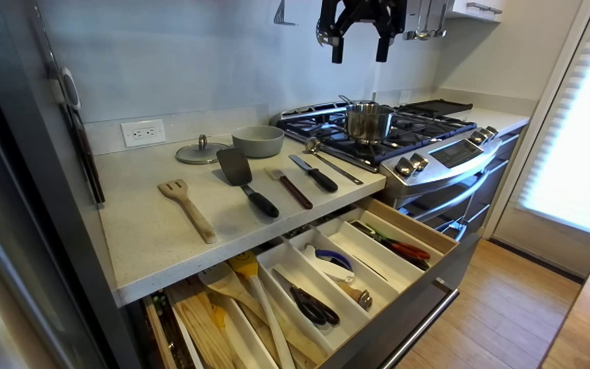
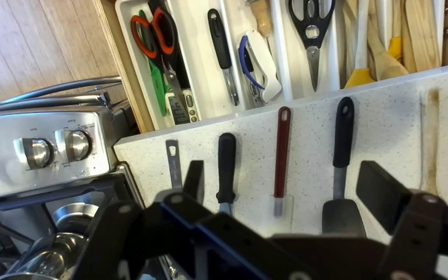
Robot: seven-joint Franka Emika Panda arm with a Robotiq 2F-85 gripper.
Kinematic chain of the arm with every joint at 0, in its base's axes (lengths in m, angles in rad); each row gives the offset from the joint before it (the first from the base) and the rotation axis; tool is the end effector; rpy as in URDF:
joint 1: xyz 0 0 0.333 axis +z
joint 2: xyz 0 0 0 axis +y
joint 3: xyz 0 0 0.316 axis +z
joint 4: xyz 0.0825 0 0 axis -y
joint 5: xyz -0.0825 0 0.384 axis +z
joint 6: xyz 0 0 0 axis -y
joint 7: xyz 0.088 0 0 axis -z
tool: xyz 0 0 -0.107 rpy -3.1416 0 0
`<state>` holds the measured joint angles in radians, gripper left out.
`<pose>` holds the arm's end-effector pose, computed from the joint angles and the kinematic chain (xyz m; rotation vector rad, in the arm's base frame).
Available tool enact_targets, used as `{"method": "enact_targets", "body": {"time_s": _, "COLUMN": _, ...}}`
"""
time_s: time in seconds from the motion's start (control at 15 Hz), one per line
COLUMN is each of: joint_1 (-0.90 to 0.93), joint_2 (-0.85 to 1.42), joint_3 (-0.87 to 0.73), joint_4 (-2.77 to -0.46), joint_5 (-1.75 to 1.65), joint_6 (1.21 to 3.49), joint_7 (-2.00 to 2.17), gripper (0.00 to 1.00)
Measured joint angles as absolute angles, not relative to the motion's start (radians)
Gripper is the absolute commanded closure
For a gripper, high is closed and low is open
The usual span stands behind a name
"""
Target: Put the spatulas on the counter in the open drawer.
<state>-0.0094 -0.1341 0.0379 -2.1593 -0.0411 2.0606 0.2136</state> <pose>0.5124 0.0129 0.4590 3.0931 -0.2583 0.0621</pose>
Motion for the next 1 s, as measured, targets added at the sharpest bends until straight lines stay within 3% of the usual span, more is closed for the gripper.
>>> {"method": "enact_targets", "body": {"time_s": 0.4, "joint_1": 0.013, "joint_2": -0.098, "joint_3": 0.062, "joint_4": -2.156, "joint_5": -0.048, "joint_6": 2.101, "joint_7": 0.233, "gripper": 0.0}}
{"method": "enact_targets", "body": {"time_s": 1.0, "joint_1": 0.159, "joint_2": 0.222, "joint_3": 0.155, "joint_4": -2.045, "joint_5": -0.104, "joint_6": 2.279, "joint_7": 0.389, "gripper": 0.0}}
